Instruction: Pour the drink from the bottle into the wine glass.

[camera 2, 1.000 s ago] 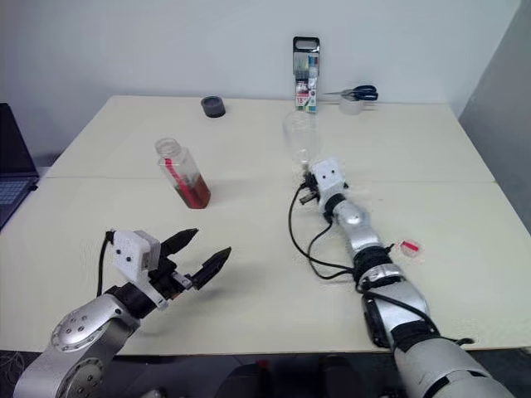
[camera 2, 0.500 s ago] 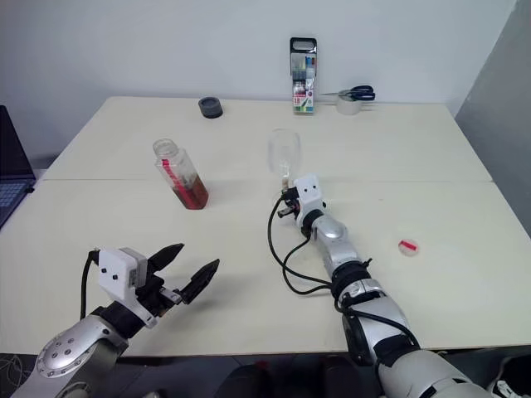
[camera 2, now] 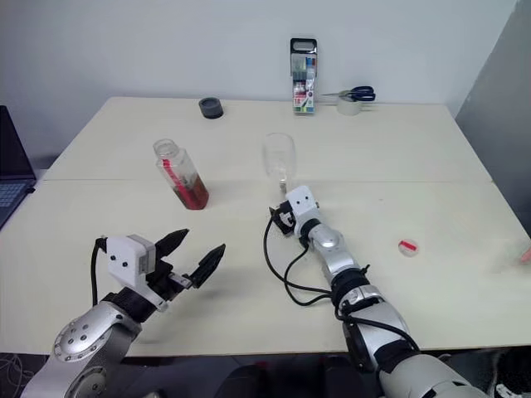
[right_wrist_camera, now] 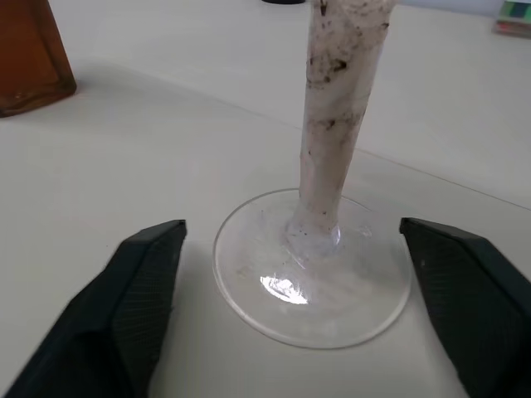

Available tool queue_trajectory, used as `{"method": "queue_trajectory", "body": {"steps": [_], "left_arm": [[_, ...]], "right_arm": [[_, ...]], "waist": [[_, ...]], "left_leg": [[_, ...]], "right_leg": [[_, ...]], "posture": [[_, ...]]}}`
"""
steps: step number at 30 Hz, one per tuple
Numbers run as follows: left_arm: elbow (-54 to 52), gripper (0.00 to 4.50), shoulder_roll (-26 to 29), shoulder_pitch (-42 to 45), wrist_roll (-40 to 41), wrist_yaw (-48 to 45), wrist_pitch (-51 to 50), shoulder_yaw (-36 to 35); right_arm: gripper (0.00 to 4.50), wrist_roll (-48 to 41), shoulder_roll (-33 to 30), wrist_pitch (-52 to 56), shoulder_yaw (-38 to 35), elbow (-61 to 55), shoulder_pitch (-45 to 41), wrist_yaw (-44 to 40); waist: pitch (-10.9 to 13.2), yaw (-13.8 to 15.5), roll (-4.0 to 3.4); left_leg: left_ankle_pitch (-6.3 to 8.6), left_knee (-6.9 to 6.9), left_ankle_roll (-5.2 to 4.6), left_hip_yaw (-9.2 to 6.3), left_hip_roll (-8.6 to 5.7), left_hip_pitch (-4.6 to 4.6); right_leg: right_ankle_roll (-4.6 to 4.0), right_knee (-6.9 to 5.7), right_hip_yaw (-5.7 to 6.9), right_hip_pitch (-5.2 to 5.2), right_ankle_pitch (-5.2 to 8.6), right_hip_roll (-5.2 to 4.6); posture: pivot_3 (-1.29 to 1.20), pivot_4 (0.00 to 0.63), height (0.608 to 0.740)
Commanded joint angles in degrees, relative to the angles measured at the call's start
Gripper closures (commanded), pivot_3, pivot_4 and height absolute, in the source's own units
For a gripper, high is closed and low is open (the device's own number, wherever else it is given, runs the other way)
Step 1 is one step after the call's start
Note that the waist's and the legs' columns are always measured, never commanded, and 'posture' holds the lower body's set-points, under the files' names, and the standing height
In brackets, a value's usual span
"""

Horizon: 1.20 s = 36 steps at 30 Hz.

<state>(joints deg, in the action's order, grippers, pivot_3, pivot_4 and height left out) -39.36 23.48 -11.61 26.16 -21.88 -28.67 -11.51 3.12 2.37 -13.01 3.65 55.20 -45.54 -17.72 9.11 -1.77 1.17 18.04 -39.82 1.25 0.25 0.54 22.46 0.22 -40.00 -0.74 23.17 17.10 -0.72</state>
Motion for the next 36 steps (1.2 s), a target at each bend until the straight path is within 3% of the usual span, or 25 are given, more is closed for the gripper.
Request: {"method": "queue_trajectory", "body": {"steps": [1,9,14,19,26,36], "left_arm": [[3.4,0.0,-0.7,2.8,-2.5,1.6,2.1,0.6],[16.8,0.0,-9.4,13.4,-10.6,10.9,8.0,3.3],[18.8,0.0,-12.6,15.4,-12.8,14.6,9.3,3.2],[19.8,0.0,-13.4,15.4,-14.5,17.6,10.3,1.4],[21.9,0.0,-11.1,18.3,-13.1,18.7,8.5,-3.6],[25.9,0.0,-7.2,23.2,-12.8,15.7,8.0,-4.1]], "right_arm": [[0.04,-0.8,-4.0,2.9,0.3,-11.4,7.5,-3.4],[0.04,-6.6,-17.8,23.5,1.0,-58.7,30.2,-14.7],[0.04,-16.0,-24.8,39.2,-0.6,-81.1,36.2,-19.0],[0.04,-27.0,-30.7,52.8,-5.3,-97.1,37.1,-19.5],[0.04,-38.7,-33.6,61.7,-9.8,-103.5,33.1,-17.0],[0.04,-42.1,-34.0,61.7,-10.1,-103.4,31.2,-13.3]], "waist": [[0.0,0.4,-0.02],[-0.1,1.7,-0.06],[-0.1,0.5,-0.08],[-0.1,0.3,-0.04],[-0.1,0.4,0.02],[-0.1,0.4,0.04]], "left_leg": [[0.0,-0.01,0.0,-0.03,-0.01,0.02],[0.09,-0.05,-0.15,-0.13,-0.11,0.23],[0.11,0.02,-0.19,-0.15,0.01,0.09],[0.11,-0.01,-0.2,-0.24,0.02,0.12],[0.11,-0.03,-0.21,-0.26,0.0,0.12],[0.11,-0.04,-0.2,-0.24,0.0,0.15]], "right_leg": [[0.0,0.01,0.03,-0.01,0.0,-0.01],[0.04,0.13,0.16,0.02,0.01,-0.15],[0.03,0.0,0.11,0.04,0.0,0.04],[0.03,0.02,0.13,-0.02,0.01,0.11],[0.03,0.04,0.14,-0.02,0.01,0.11],[0.03,0.07,0.13,-0.02,0.01,0.1]], "posture": [[0.0,0.15,0.74],[0.0,0.15,0.74],[0.0,0.15,0.74],[0.0,0.15,0.74],[0.0,0.15,0.74],[0.0,0.15,0.74]]}}
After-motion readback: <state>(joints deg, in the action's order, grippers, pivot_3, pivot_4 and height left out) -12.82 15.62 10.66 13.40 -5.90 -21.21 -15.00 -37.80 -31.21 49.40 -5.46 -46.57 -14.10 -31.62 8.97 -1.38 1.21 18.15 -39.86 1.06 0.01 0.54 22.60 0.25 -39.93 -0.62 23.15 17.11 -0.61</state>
